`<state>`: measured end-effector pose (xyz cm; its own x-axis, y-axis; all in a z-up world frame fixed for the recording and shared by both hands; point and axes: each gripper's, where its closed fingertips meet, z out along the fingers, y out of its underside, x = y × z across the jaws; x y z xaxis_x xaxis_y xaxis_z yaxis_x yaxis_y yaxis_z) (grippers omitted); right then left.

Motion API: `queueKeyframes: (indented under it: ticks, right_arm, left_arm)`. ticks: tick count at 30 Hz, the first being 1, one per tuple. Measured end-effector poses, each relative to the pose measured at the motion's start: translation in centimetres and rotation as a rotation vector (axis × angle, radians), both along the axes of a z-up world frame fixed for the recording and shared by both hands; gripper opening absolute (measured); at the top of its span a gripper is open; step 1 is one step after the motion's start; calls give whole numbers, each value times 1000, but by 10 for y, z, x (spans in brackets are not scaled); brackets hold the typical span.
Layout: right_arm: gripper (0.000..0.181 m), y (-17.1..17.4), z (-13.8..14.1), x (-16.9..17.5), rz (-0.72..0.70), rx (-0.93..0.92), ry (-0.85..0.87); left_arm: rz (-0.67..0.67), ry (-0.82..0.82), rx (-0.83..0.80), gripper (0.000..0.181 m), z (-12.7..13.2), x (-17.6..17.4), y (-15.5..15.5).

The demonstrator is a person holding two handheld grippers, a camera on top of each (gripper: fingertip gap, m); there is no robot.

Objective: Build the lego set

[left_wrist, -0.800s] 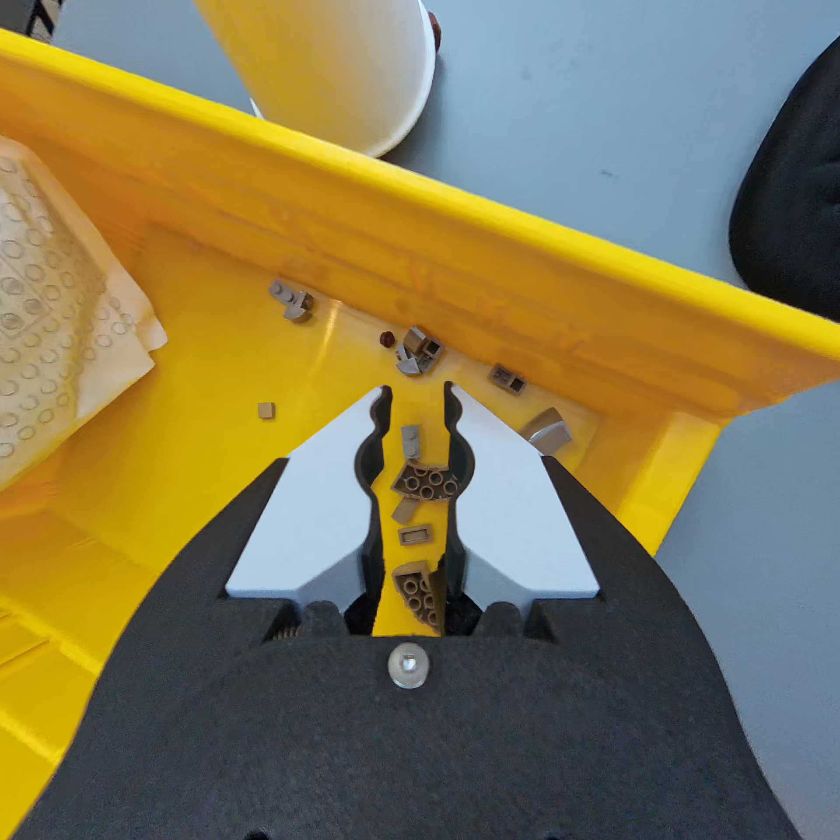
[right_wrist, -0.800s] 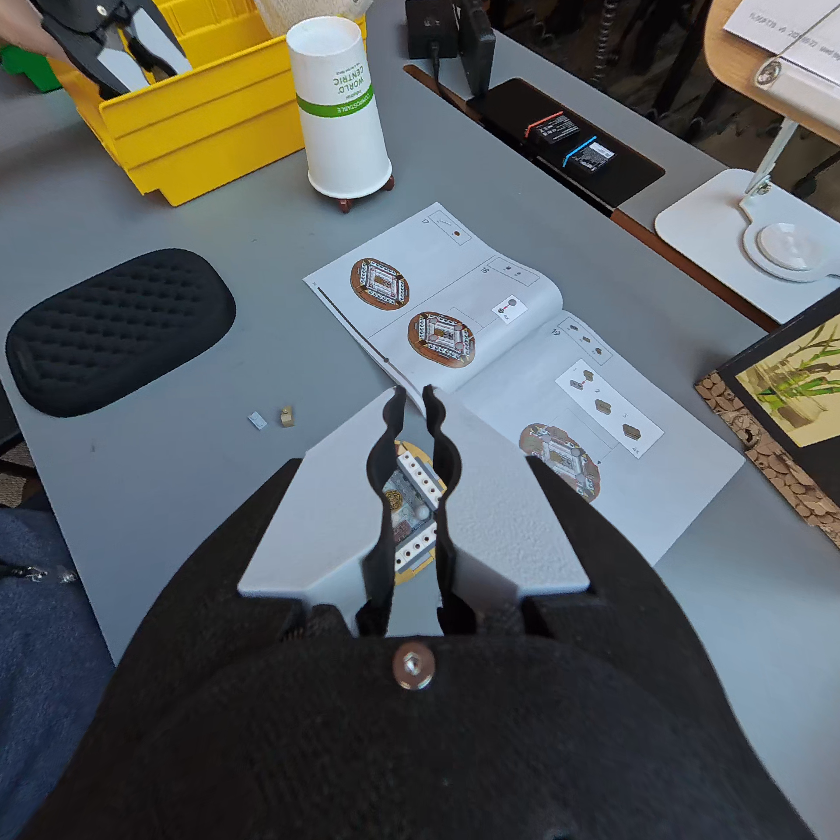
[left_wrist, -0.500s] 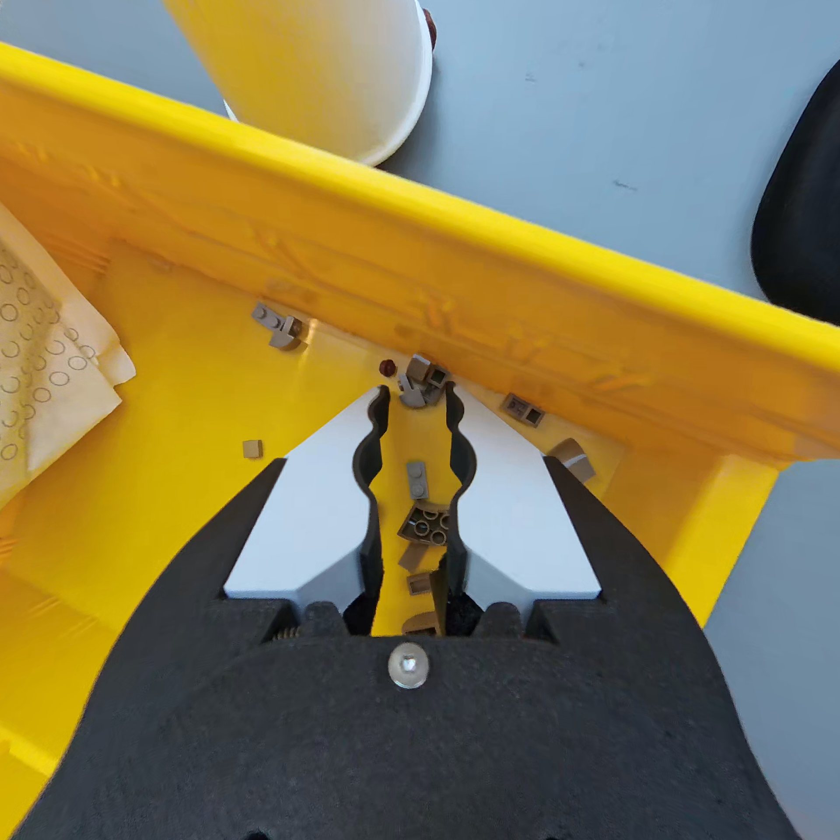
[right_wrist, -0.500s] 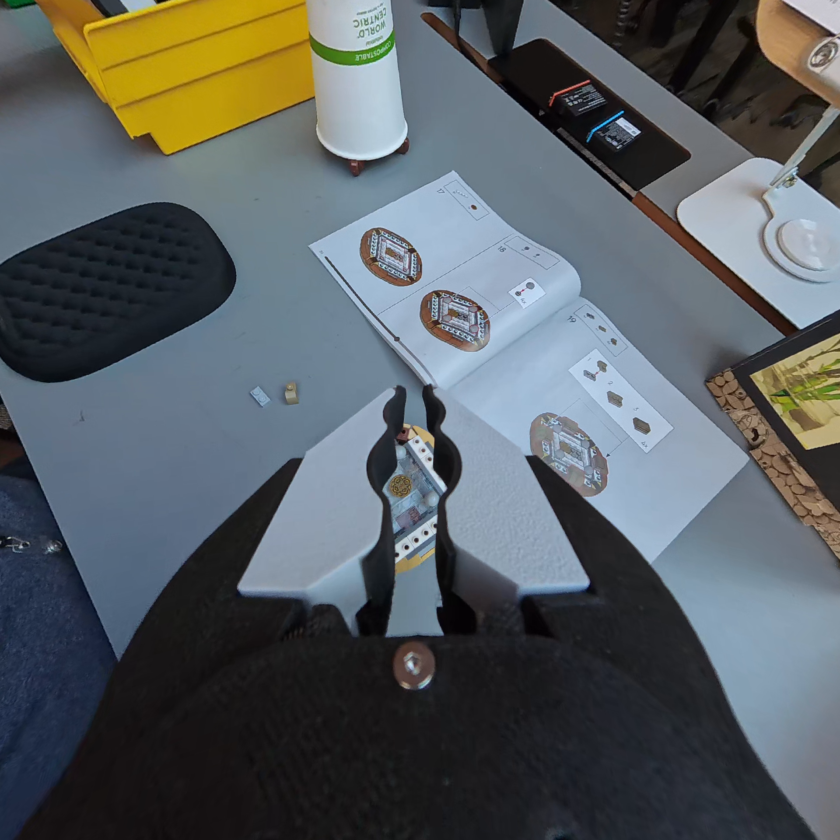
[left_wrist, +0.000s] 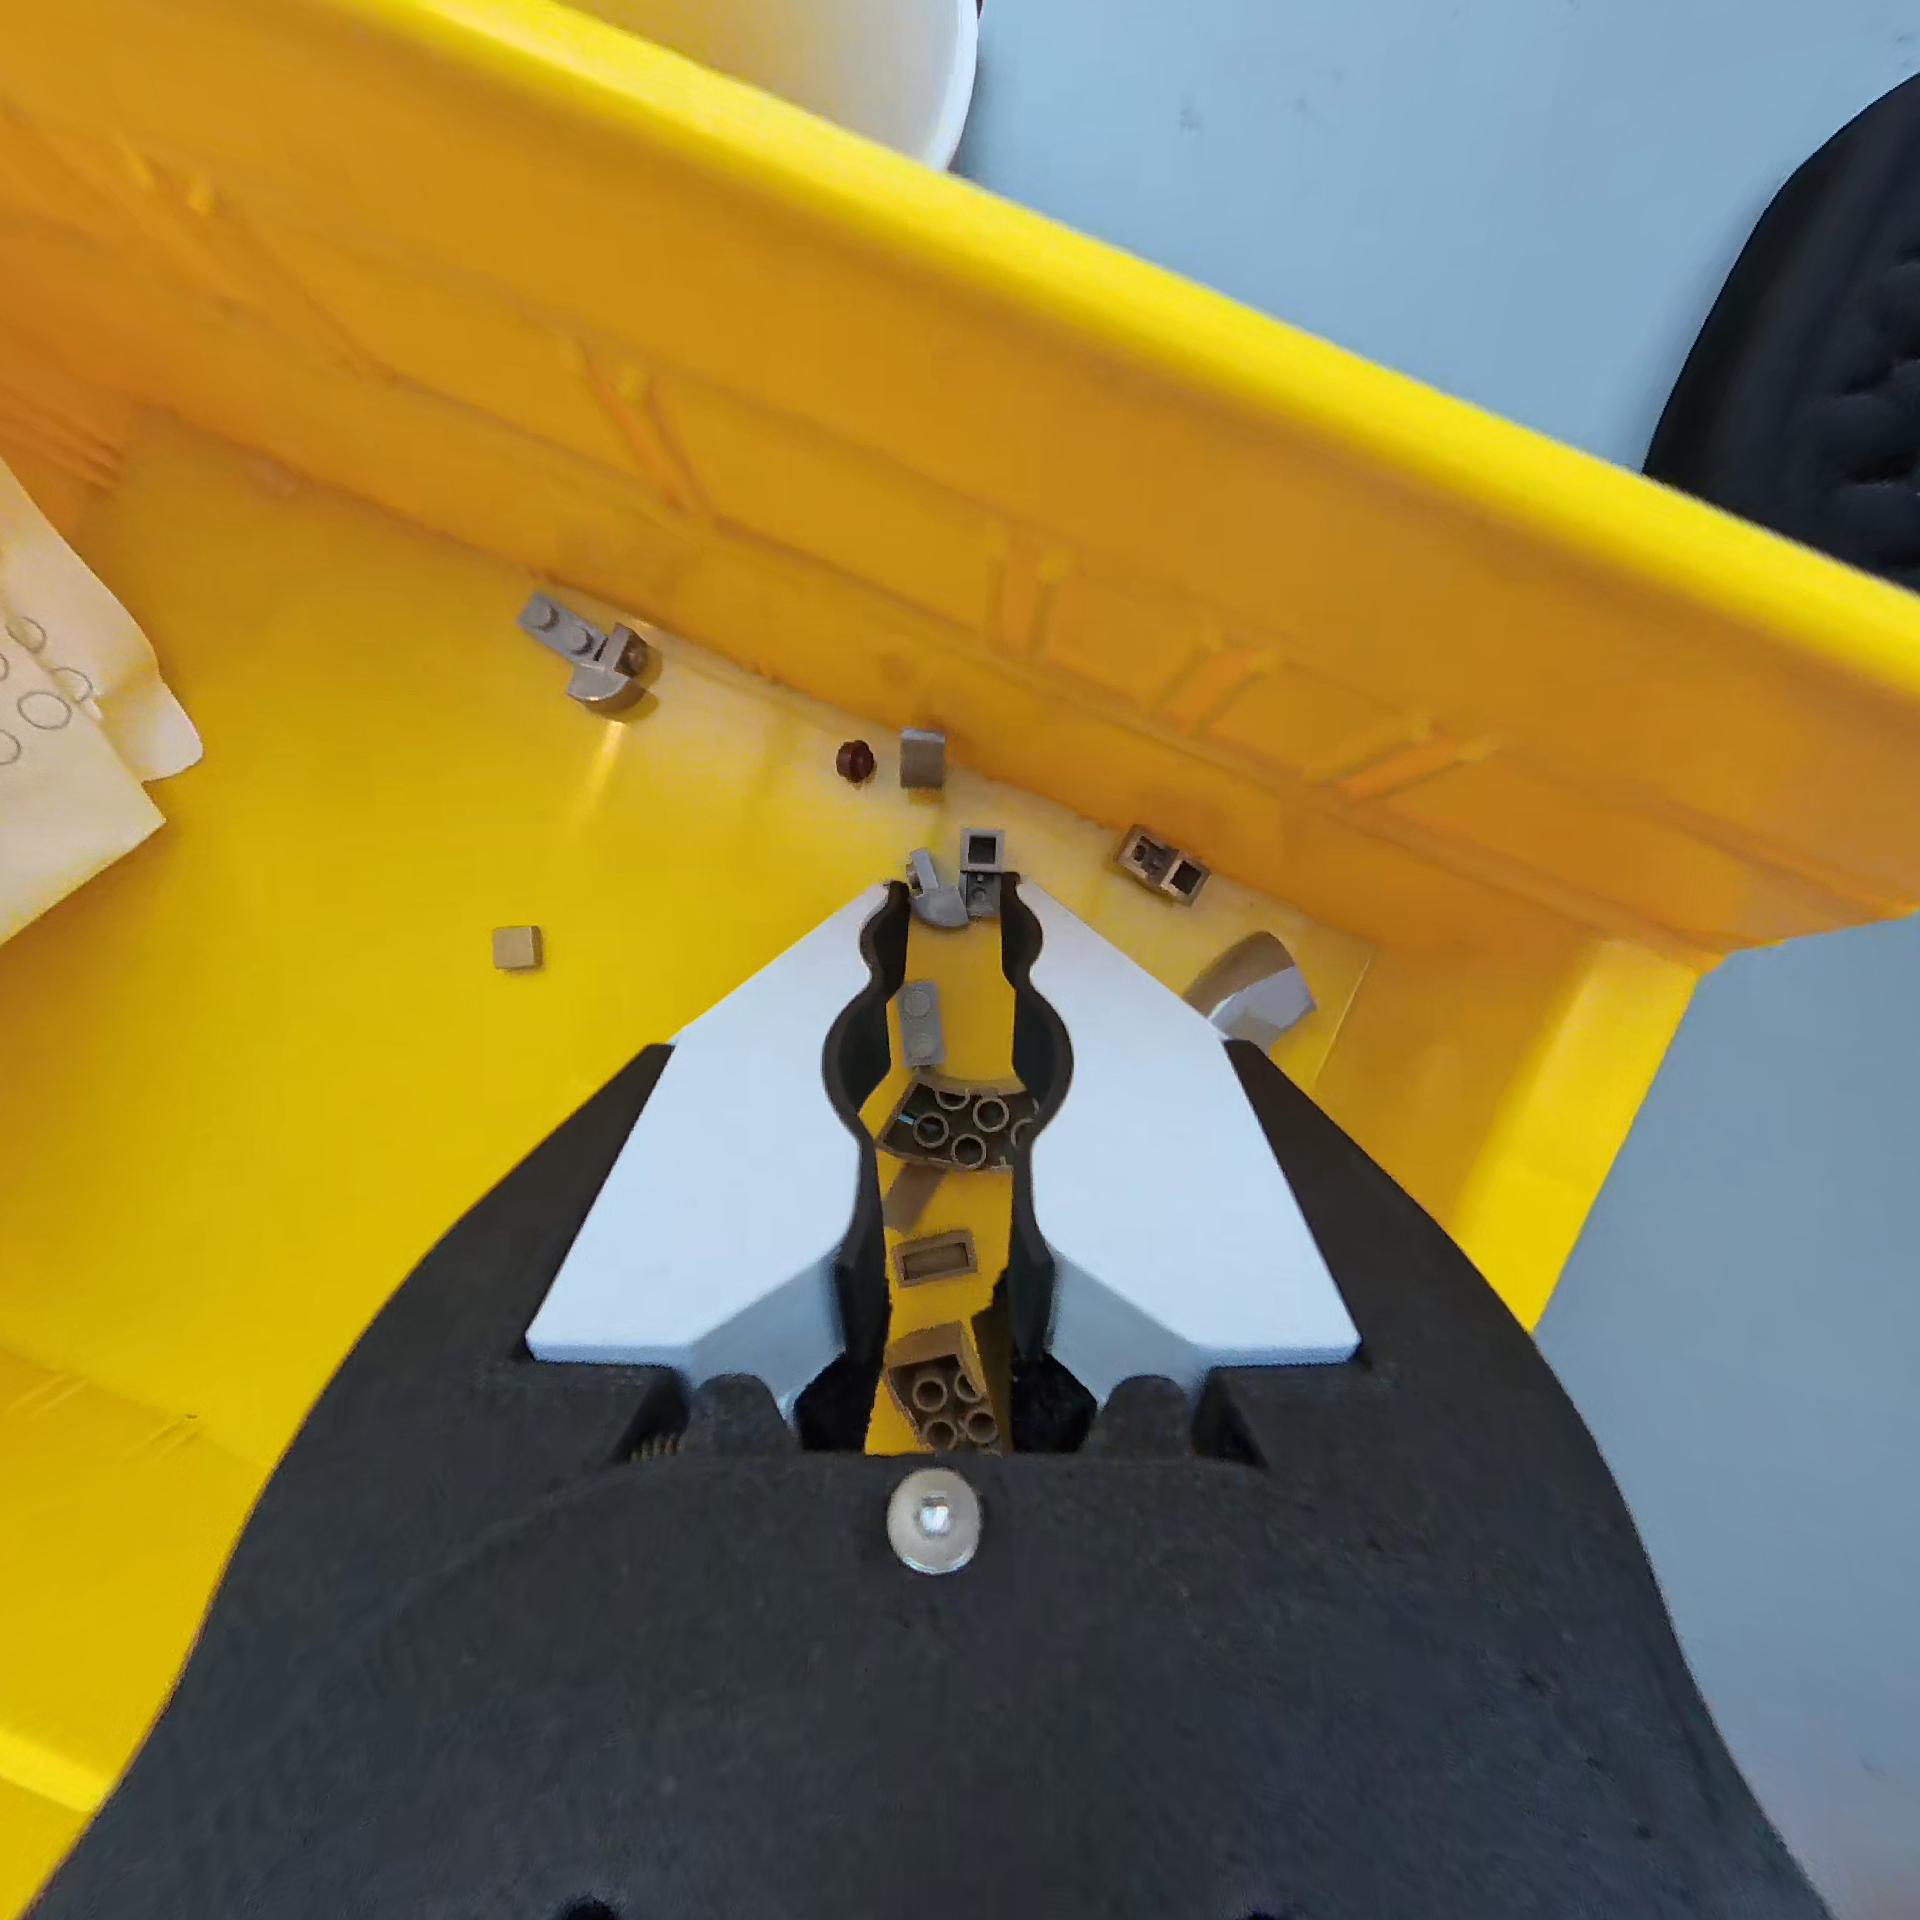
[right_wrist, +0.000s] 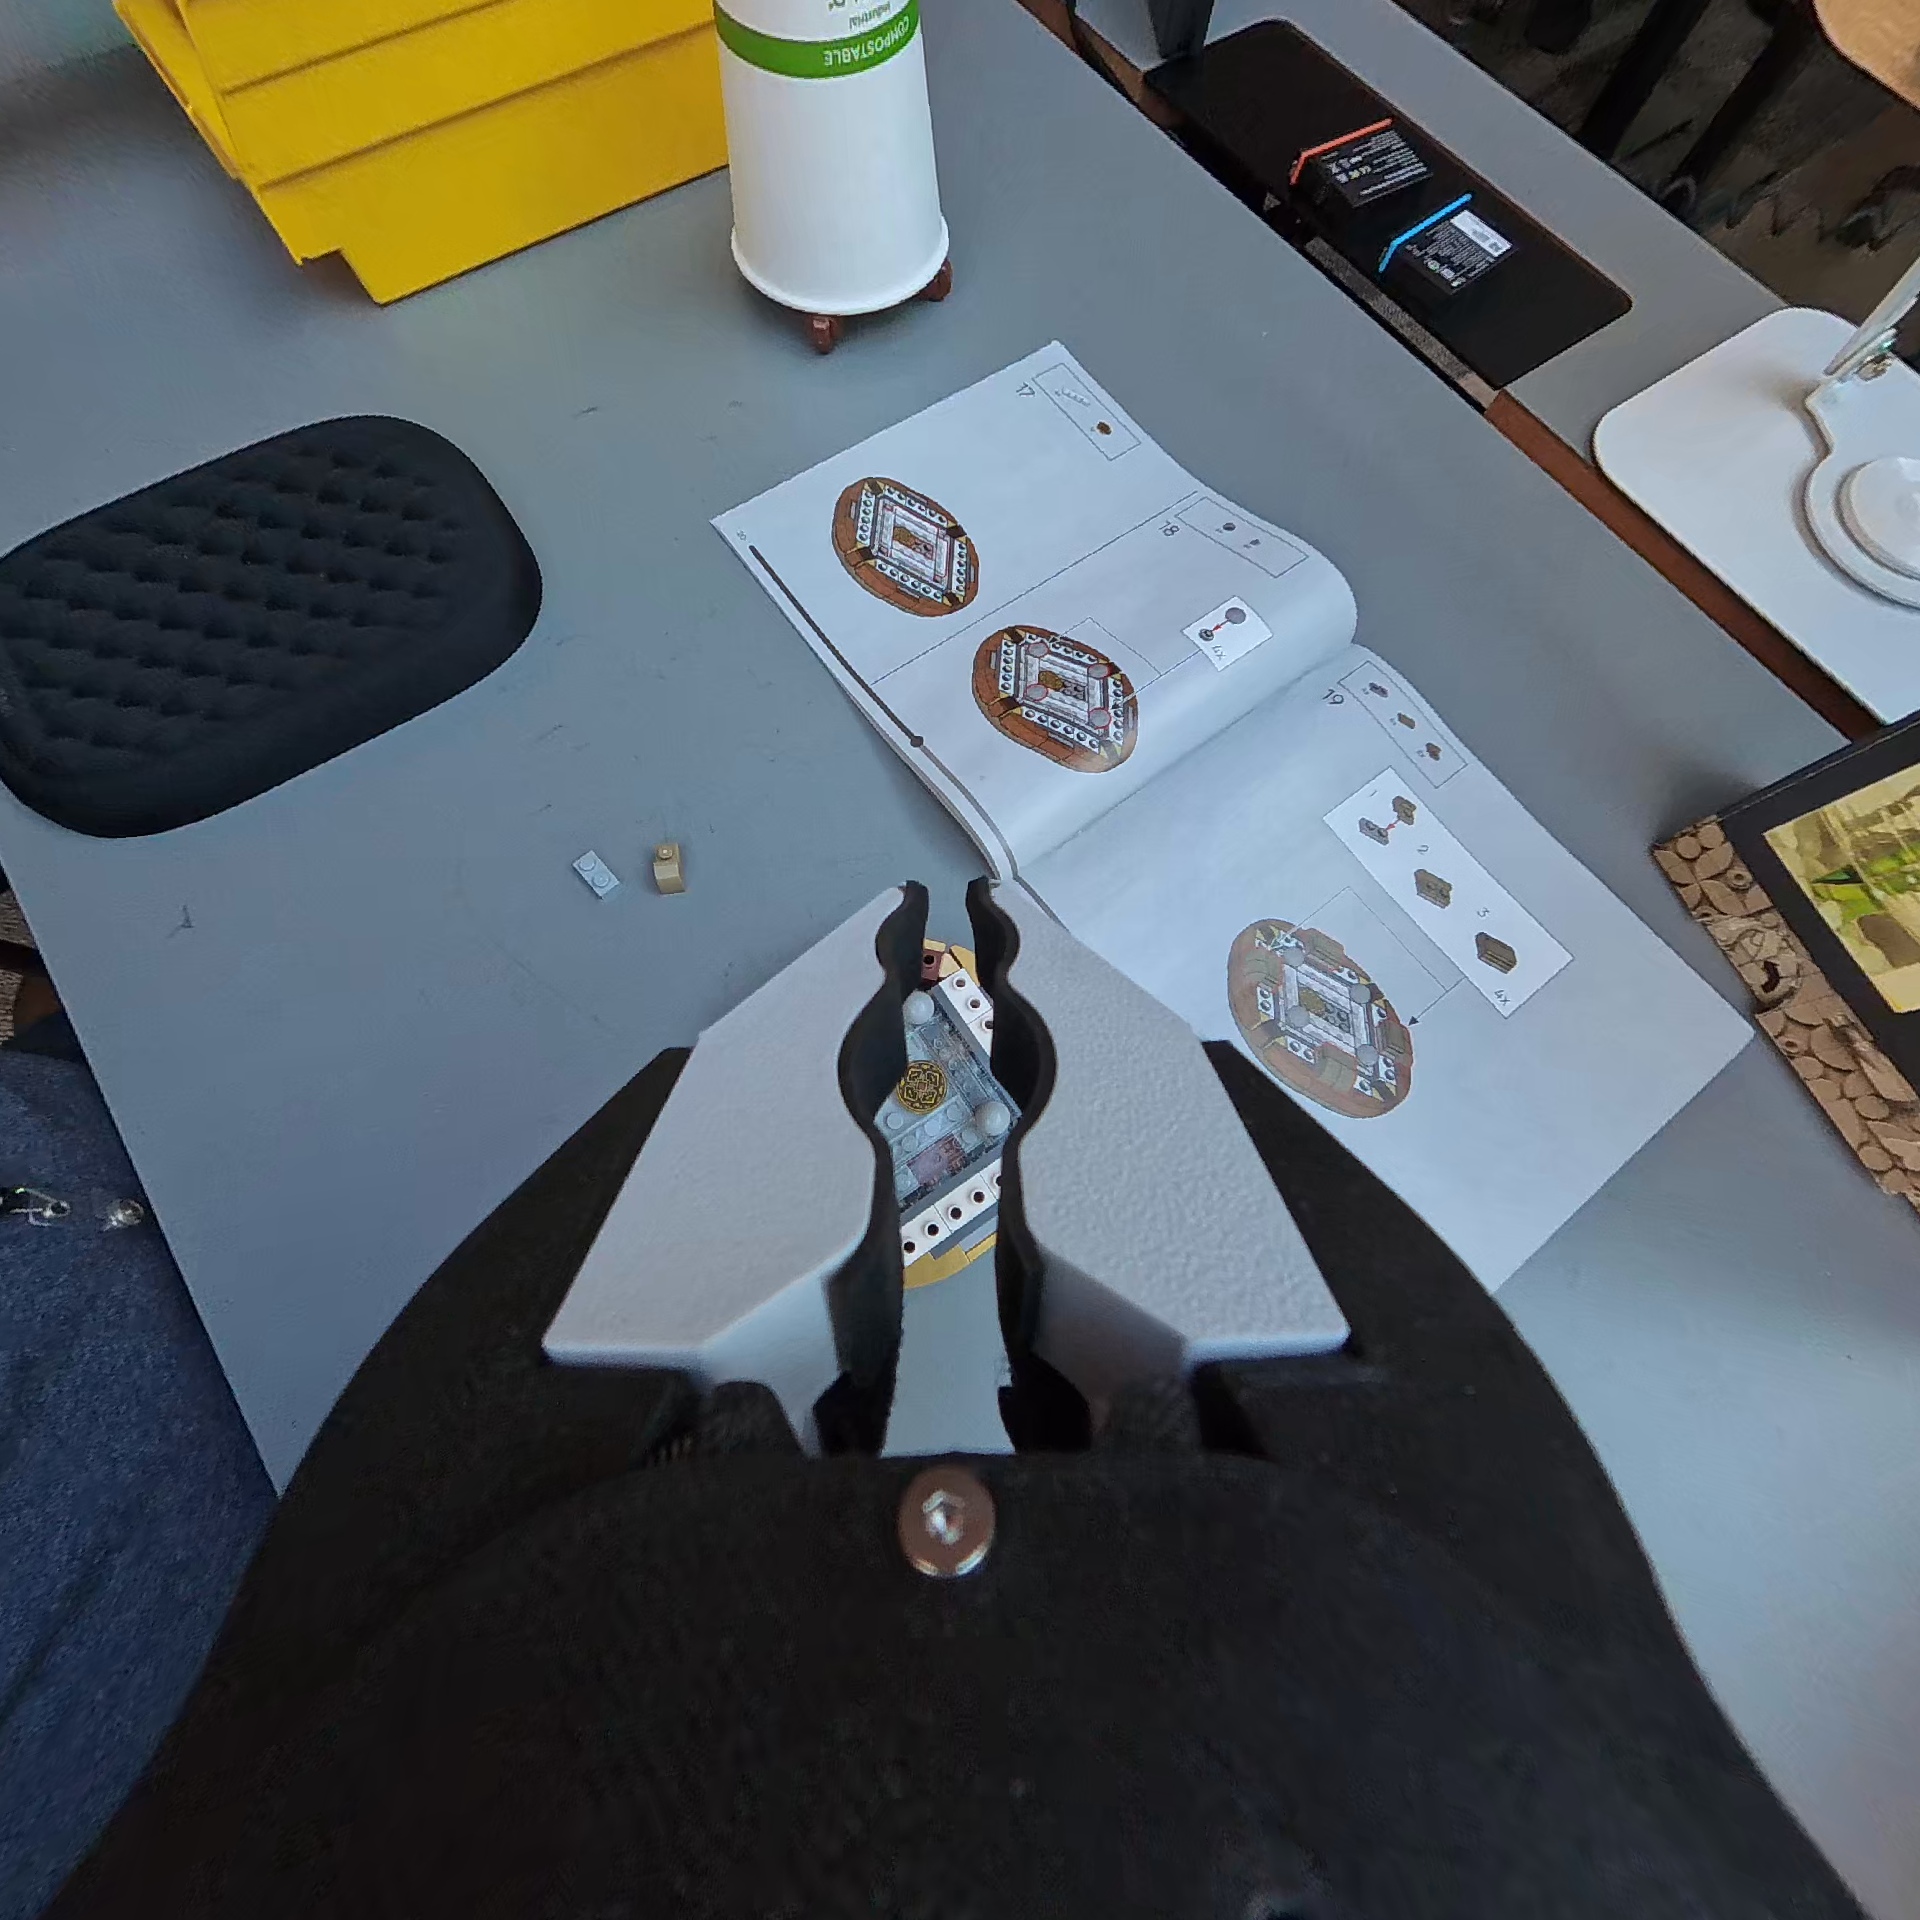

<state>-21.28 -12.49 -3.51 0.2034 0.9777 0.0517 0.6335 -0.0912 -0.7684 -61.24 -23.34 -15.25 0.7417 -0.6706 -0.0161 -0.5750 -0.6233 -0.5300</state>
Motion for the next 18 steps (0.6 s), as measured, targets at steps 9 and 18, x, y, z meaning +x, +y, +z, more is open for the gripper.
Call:
queueKeyframes:
  ticks: [9, 18]
  right_arm:
    - [8, -2, -6, 0, 9, -2, -12]
    - [8, 2, -9, 4, -5, -5, -18]
  left_arm:
    - [64, -32, -4, 18, 7, -11, 0]
    - [93, -49, 5, 17, 8, -18, 7]
